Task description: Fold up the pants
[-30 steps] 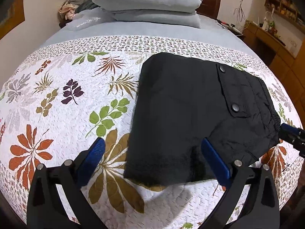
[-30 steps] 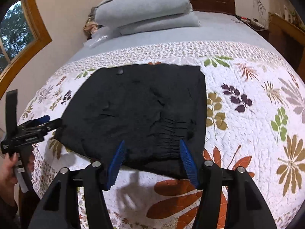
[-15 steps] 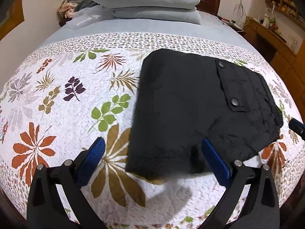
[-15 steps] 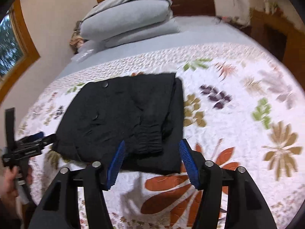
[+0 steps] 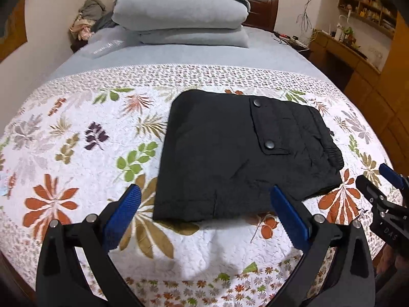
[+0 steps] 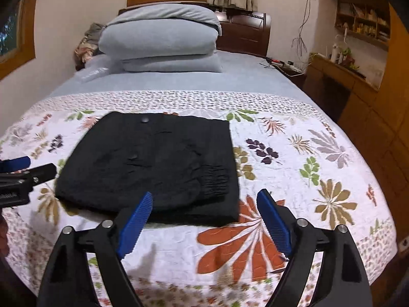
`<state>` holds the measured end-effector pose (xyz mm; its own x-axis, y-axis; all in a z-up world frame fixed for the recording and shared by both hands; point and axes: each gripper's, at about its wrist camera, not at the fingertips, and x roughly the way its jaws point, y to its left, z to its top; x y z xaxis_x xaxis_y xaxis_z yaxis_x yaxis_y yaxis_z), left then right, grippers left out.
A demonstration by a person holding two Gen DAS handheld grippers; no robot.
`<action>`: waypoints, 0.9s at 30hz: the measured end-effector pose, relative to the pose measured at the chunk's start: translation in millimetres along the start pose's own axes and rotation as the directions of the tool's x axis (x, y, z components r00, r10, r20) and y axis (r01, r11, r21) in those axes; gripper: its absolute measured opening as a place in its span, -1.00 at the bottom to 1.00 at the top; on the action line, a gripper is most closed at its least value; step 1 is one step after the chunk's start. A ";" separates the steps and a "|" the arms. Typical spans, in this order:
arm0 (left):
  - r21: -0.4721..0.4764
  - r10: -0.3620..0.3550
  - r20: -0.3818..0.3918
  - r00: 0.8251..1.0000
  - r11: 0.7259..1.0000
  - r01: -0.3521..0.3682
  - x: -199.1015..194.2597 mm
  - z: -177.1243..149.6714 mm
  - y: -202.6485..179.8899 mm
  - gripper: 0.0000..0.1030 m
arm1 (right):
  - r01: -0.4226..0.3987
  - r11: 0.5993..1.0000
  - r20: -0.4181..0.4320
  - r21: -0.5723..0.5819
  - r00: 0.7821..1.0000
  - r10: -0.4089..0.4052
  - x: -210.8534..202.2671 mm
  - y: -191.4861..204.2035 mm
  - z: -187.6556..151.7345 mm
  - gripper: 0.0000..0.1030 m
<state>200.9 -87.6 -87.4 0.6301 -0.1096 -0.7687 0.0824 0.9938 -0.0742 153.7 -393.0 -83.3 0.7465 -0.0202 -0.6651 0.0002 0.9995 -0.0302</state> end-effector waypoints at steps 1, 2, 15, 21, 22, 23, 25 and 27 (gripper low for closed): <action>0.004 0.003 0.003 1.000 1.000 -0.004 -2.6 0.7 -0.5 0.95 | -0.001 1.000 0.007 0.011 1.000 0.001 -3.3 -0.4 0.7 0.67; 0.007 0.010 0.012 1.000 1.000 -0.010 -7.9 0.5 -0.9 0.95 | 0.003 1.000 0.011 0.025 1.000 -0.003 -5.2 -2.1 1.3 0.70; -0.071 -0.024 0.033 0.999 0.997 0.026 -47.1 -3.0 12.6 0.95 | -0.026 0.996 0.005 0.082 1.000 0.025 -19.0 5.9 -1.1 0.75; -0.047 0.061 0.091 0.994 0.997 -0.057 -62.0 -5.0 11.7 0.95 | -0.011 0.999 0.037 0.035 0.999 0.010 -32.2 12.8 2.5 0.76; -0.036 0.070 0.099 0.993 0.997 -0.067 -64.5 -5.4 10.3 0.95 | -0.010 0.999 0.039 0.033 0.999 0.009 -33.3 13.3 3.0 0.77; -0.031 0.067 0.103 0.992 0.997 -0.064 -65.8 -4.7 9.9 0.95 | -0.010 0.999 0.039 0.032 0.999 0.008 -34.0 13.6 3.2 0.77; -0.032 0.051 0.104 0.993 0.998 -0.048 -67.6 -4.7 10.0 0.95 | -0.008 1.000 0.044 0.027 0.999 0.007 -35.7 14.5 4.2 0.77; -0.041 0.025 0.097 0.995 0.999 -0.021 -68.0 -4.5 11.0 0.95 | -0.004 1.000 0.044 0.021 0.999 0.003 -36.4 16.0 4.1 0.77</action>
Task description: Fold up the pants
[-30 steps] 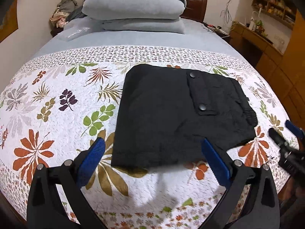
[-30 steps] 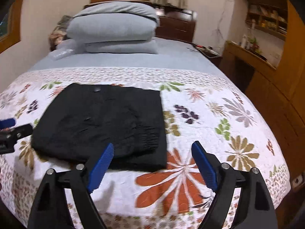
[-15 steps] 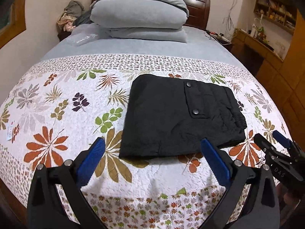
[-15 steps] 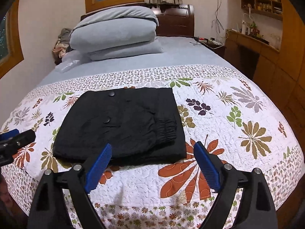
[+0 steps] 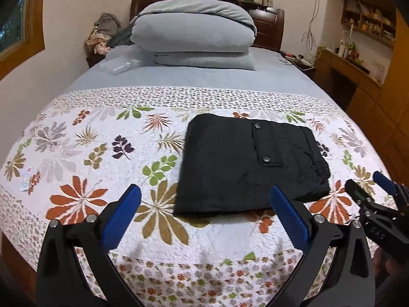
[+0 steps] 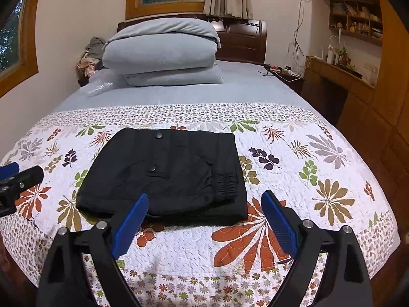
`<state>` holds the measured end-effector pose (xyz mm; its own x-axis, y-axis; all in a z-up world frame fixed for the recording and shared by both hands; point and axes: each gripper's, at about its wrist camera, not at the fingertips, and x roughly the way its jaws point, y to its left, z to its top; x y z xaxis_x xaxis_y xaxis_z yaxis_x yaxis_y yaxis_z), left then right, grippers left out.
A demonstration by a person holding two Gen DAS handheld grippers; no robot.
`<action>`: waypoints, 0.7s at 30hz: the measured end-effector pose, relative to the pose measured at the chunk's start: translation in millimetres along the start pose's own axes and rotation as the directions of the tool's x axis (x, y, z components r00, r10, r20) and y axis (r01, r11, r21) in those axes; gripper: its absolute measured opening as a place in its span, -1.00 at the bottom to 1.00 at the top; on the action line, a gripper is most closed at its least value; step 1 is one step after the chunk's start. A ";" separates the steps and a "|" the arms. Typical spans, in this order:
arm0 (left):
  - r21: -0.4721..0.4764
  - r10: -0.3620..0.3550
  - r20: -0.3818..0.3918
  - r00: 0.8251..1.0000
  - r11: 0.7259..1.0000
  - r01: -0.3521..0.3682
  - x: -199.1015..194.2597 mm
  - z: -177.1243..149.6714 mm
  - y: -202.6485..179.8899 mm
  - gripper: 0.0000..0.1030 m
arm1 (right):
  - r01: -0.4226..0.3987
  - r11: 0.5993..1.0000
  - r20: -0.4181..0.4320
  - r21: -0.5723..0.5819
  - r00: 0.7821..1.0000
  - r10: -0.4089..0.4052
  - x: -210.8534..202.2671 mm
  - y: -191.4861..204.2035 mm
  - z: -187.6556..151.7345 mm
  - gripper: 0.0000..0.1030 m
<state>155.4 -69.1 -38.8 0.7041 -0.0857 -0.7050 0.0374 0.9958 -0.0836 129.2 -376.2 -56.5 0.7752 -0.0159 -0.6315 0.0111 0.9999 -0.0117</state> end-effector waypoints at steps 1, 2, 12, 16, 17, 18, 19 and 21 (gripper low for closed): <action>-0.002 -0.003 -0.008 1.000 1.000 0.003 1.1 0.1 0.2 0.95 | 0.003 1.000 0.000 -0.003 1.000 -0.003 -0.3 0.8 0.1 0.77; -0.002 -0.003 -0.013 1.000 1.000 0.003 2.1 0.1 0.1 0.95 | 0.006 1.000 0.000 -0.006 1.000 -0.006 -0.3 1.4 -0.1 0.77; 0.018 0.013 -0.010 1.000 1.000 -0.012 2.4 -2.3 -3.4 0.95 | 0.024 0.999 0.006 -0.025 1.000 -0.024 0.2 2.8 0.2 0.79; 0.031 0.011 -0.005 1.000 0.999 -0.011 2.1 -2.1 -6.1 0.95 | 0.025 0.999 0.002 -0.020 1.000 -0.025 1.5 1.5 -0.5 0.79; 0.034 0.010 -0.006 1.000 0.999 -0.010 2.2 -2.2 -6.8 0.95 | 0.026 0.999 0.002 -0.018 1.000 -0.026 1.6 1.3 -0.8 0.79; 0.034 0.007 -0.006 1.000 0.999 -0.007 2.2 -2.2 -7.1 0.95 | 0.027 1.000 0.002 -0.016 1.000 -0.027 1.4 1.1 -1.1 0.79; 0.033 0.006 -0.006 1.000 0.999 -0.006 2.2 -2.1 -7.0 0.95 | 0.026 1.000 0.002 -0.013 1.000 -0.026 1.4 0.7 -1.2 0.79; 0.035 0.007 -0.005 1.000 0.999 -0.007 2.2 -2.2 -7.3 0.95 | 0.026 1.000 0.000 -0.008 1.000 -0.026 2.1 -0.4 -1.4 0.79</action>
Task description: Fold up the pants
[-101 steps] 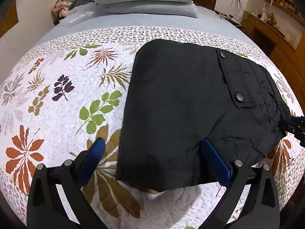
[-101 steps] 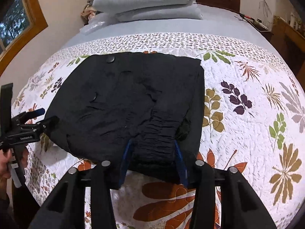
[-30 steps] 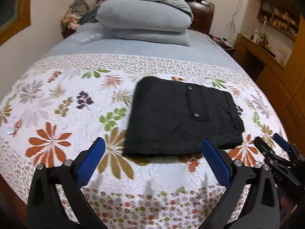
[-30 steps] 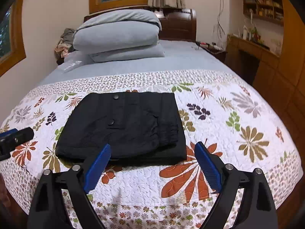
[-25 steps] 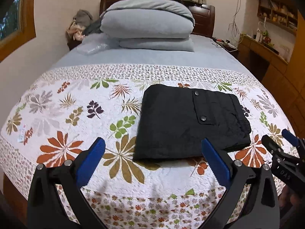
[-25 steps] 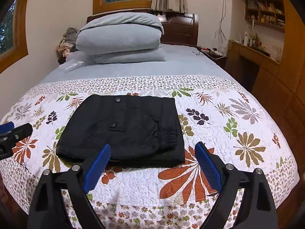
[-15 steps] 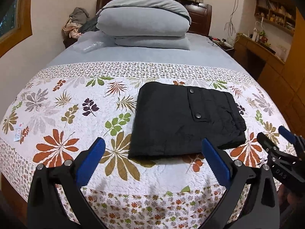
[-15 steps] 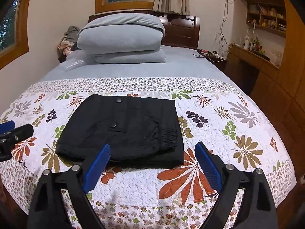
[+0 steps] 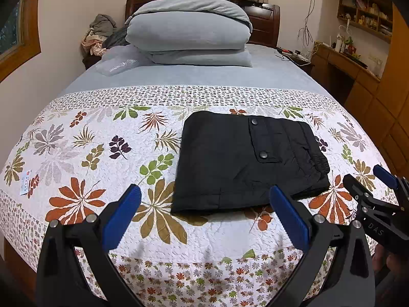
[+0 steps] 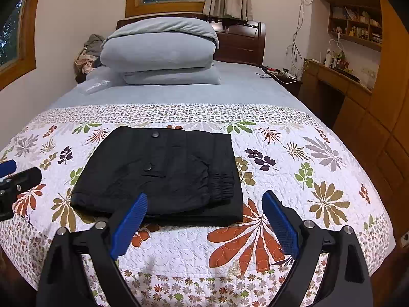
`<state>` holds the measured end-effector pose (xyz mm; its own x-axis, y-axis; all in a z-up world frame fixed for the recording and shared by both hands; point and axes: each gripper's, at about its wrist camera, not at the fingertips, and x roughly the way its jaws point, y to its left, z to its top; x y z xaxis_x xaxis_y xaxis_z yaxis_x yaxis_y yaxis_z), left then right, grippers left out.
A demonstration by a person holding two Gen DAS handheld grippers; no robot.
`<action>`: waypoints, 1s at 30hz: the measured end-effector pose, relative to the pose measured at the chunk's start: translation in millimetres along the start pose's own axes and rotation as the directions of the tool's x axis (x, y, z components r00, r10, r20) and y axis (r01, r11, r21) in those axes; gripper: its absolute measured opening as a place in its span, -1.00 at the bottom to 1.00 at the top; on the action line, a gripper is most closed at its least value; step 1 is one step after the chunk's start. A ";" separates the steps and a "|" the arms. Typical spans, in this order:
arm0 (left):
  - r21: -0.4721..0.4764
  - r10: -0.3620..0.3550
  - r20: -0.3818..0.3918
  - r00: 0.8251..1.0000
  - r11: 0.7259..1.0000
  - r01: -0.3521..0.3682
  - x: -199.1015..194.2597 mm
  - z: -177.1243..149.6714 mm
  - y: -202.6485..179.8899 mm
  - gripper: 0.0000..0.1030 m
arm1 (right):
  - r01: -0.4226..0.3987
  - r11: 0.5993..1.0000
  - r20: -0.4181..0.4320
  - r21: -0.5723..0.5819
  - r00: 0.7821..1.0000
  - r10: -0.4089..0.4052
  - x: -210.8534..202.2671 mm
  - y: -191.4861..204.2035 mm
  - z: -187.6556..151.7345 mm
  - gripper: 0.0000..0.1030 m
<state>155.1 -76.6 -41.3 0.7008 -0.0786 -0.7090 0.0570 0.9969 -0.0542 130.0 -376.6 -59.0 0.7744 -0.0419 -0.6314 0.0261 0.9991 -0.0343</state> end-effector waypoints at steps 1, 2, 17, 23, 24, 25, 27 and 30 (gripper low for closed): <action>-0.001 0.001 0.001 1.000 1.000 -0.001 -0.1 0.0 0.0 0.95 | 0.000 1.000 0.000 0.001 1.000 0.000 0.2 -0.6 -0.1 0.79; -0.003 0.001 0.002 1.000 1.000 -0.001 -0.1 -0.1 0.2 0.95 | 0.001 1.000 0.002 0.002 1.000 -0.001 0.0 -0.8 -0.3 0.79; -0.015 0.012 0.001 1.000 1.000 -0.012 1.4 -1.0 6.9 0.95 | 0.019 1.000 0.009 0.011 1.000 -0.019 -1.1 -7.1 0.9 0.79; -0.012 0.006 0.005 1.000 1.000 -0.006 0.7 -1.3 6.7 0.95 | 0.024 1.000 0.012 0.008 1.000 -0.025 -1.9 -6.5 1.6 0.79; -0.010 0.005 0.007 1.000 1.000 -0.005 0.6 -1.5 6.6 0.95 | 0.025 1.000 0.011 0.007 1.000 -0.025 -1.8 -6.4 1.7 0.79; -0.010 0.005 0.009 1.000 1.000 -0.005 0.2 -1.5 6.5 0.95 | 0.025 1.000 0.010 0.007 1.000 -0.025 -1.6 -6.2 1.7 0.79; -0.012 0.004 0.011 1.000 1.000 -0.003 0.0 -2.1 7.2 0.95 | 0.025 1.000 0.009 0.007 1.000 -0.025 -0.9 -5.7 1.5 0.79; -0.015 0.002 0.013 1.000 1.000 -0.002 -0.3 -2.5 7.1 0.95 | 0.028 1.000 0.006 0.005 1.000 -0.028 0.0 -5.0 1.3 0.79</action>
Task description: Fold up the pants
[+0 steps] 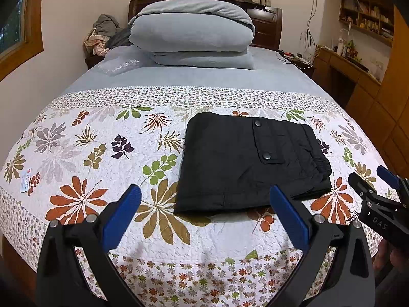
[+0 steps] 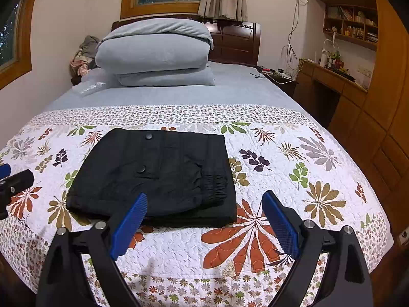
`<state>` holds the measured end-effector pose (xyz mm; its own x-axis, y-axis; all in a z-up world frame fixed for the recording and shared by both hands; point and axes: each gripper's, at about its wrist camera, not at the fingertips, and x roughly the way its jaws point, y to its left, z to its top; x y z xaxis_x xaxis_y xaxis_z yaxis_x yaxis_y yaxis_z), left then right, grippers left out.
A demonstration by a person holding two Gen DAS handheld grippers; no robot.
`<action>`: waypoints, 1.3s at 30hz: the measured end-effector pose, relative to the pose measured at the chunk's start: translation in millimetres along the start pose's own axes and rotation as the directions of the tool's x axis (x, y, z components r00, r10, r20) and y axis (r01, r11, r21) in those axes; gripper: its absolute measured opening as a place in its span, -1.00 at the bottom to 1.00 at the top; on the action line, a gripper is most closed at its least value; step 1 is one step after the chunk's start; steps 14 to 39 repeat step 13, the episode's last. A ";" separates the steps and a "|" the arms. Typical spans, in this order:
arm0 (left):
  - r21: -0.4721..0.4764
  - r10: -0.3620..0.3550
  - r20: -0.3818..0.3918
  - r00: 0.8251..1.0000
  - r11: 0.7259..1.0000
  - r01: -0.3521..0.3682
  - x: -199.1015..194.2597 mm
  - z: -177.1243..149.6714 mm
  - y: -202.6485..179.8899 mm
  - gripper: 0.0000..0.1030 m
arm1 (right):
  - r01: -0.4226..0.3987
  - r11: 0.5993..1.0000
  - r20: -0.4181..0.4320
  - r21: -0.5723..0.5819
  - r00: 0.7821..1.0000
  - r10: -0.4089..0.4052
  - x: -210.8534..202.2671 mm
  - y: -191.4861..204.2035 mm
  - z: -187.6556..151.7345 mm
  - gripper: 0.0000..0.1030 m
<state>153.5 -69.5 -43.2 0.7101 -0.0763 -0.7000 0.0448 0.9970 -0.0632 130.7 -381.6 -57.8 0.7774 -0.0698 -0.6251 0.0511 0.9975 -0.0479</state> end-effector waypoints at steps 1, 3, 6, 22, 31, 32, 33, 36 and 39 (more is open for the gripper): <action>0.001 -0.002 0.004 1.000 1.000 0.002 -0.2 -0.3 0.1 0.95 | 0.002 1.000 -0.001 -0.001 1.000 -0.002 0.1 0.4 -0.5 0.79; 0.003 -0.001 0.007 1.000 1.000 0.001 -1.0 -0.5 -0.8 0.95 | 0.004 1.000 -0.003 -0.002 1.000 -0.004 1.2 0.1 -0.8 0.79; 0.011 -0.001 0.005 1.000 1.000 0.001 -0.4 -0.2 -2.3 0.95 | 0.001 1.000 -0.005 0.001 1.000 -0.001 1.9 -0.1 -1.0 0.79; -0.050 -0.001 -0.033 0.999 0.999 0.000 5.1 0.6 6.1 0.95 | -0.002 1.000 -0.006 0.007 1.000 0.002 2.5 -0.3 -1.9 0.79; -0.050 -0.001 -0.033 0.999 0.999 0.000 5.1 0.6 6.1 0.95 | -0.002 1.000 -0.006 0.007 1.000 0.002 2.5 -0.3 -1.9 0.79; -0.050 -0.001 -0.033 0.999 0.999 0.000 5.1 0.6 6.1 0.95 | -0.002 1.000 -0.006 0.007 1.000 0.002 2.5 -0.3 -1.9 0.79; -0.050 -0.001 -0.033 0.999 0.999 0.000 5.1 0.6 6.1 0.95 | -0.002 1.000 -0.006 0.007 1.000 0.002 2.5 -0.3 -1.9 0.79; -0.050 -0.001 -0.033 0.999 0.999 0.000 5.1 0.6 6.1 0.95 | -0.002 1.000 -0.006 0.007 1.000 0.002 2.5 -0.3 -1.9 0.79; -0.050 -0.001 -0.033 0.999 0.999 0.000 5.1 0.6 6.1 0.95 | -0.002 1.000 -0.006 0.007 1.000 0.002 2.5 -0.3 -1.9 0.79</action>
